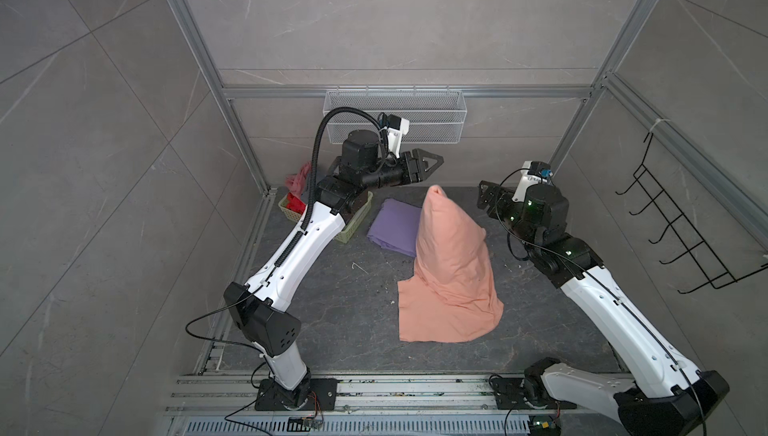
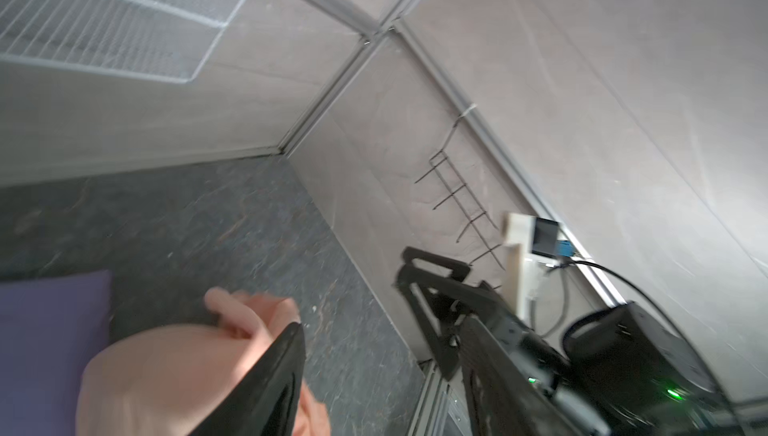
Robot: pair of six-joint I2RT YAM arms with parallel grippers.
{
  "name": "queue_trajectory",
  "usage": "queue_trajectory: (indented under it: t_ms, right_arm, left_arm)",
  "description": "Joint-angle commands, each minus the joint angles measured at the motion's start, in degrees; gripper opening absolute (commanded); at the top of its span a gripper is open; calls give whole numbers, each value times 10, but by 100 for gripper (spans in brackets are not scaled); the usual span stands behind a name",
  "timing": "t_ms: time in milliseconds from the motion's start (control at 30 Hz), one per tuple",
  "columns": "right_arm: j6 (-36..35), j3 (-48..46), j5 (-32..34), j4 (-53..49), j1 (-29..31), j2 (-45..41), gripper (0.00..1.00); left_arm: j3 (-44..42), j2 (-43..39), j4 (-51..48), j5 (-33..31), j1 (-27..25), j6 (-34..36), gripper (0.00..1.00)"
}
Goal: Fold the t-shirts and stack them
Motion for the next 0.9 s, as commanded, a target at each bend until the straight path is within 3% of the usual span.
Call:
queue_trajectory:
  t_ms: [0, 300, 500, 667, 867]
  right_arm:
    - [-34, -12, 12, -48, -3, -9, 92]
    - [26, -42, -59, -72, -3, 28, 92]
    - [99, -66, -145, -46, -2, 91, 88]
    - [145, -106, -211, 18, 0, 139, 86]
    - [193, -147, -209, 49, 14, 183, 84]
  left_arm:
    - [-19, -13, -90, -117, 2, 11, 64]
    - [-154, -1, -165, -222, 2, 30, 66]
    - [-173, 63, -172, -310, 12, 72, 69]
    - [-162, 131, -156, -300, 56, 71, 70]
    - [-159, 196, -112, -244, 111, 61, 70]
